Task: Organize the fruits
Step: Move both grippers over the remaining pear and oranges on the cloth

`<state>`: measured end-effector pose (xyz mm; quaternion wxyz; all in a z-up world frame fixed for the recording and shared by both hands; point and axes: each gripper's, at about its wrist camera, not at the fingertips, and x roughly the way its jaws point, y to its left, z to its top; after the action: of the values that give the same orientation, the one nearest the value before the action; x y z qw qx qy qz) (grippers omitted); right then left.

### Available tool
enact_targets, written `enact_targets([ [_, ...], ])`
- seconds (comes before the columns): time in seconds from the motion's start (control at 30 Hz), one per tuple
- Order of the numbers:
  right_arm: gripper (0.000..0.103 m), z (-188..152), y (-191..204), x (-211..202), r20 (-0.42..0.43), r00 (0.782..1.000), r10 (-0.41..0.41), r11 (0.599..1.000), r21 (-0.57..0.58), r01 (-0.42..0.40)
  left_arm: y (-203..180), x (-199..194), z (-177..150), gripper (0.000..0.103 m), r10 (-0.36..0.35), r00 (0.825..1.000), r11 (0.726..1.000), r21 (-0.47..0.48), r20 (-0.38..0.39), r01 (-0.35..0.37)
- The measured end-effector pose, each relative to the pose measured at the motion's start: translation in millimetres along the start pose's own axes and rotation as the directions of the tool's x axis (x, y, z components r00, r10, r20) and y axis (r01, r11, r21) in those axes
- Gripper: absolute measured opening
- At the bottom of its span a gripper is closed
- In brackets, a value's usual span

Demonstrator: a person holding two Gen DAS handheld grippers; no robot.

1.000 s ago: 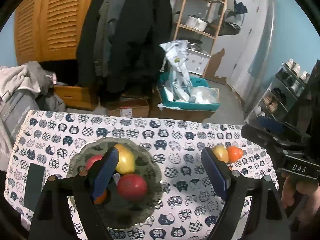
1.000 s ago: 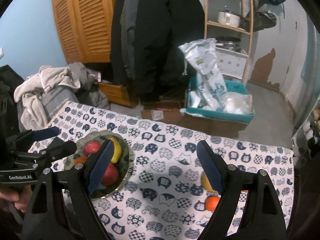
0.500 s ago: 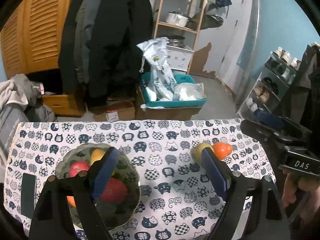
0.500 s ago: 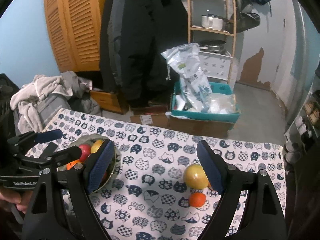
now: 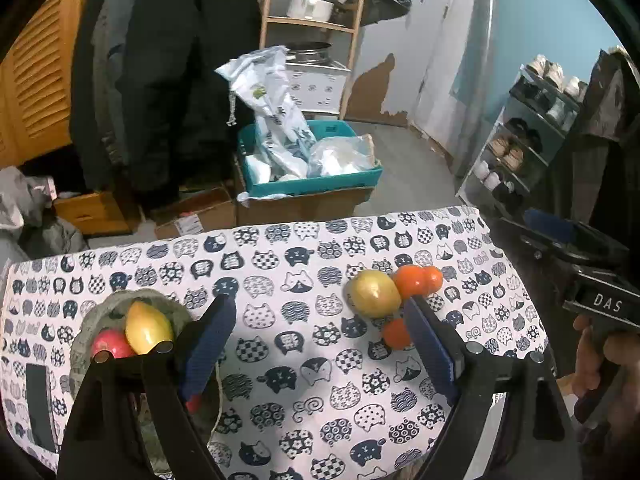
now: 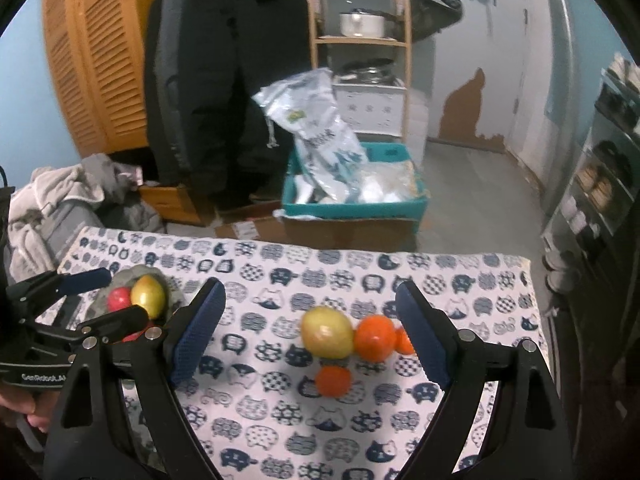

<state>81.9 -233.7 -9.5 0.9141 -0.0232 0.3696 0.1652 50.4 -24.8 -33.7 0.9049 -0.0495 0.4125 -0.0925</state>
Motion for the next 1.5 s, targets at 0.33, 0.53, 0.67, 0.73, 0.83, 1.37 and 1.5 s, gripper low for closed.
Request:
enact_targets([
  [0.33,0.087,-14,-52,8,-0.040,0.998,-0.044,0.996,0.071,0.046,-40,41,2,0.087,-0.019,0.997,0.997,0.078,-0.079,0.025],
  [0.53,0.087,-25,-82,22,-0.084,0.994,-0.065,0.990,0.118,0.075,-60,82,-1,0.087,-0.030,0.986,0.993,0.112,-0.163,0.049],
  [0.67,0.087,-33,-99,34,-0.114,0.990,-0.079,0.985,0.146,0.095,-66,102,0,0.088,-0.032,0.982,0.993,0.109,-0.186,0.053],
  [0.73,0.087,-37,-108,42,-0.134,0.987,-0.086,0.981,0.161,0.107,-69,111,1,0.088,-0.030,0.981,0.992,0.116,-0.190,0.053],
  [0.83,0.087,-43,-120,50,-0.160,0.983,-0.088,0.974,0.192,0.119,-74,129,2,0.088,-0.035,0.978,0.989,0.133,-0.206,0.063],
  [1.37,0.087,-68,-153,83,-0.255,0.963,-0.088,0.956,0.249,0.153,-88,217,-11,0.088,-0.030,0.934,0.982,0.165,-0.357,0.094],
  [1.5,0.087,-72,-157,90,-0.272,0.958,-0.089,0.954,0.253,0.161,-91,227,-17,0.088,-0.005,0.930,0.977,0.196,-0.367,0.083],
])
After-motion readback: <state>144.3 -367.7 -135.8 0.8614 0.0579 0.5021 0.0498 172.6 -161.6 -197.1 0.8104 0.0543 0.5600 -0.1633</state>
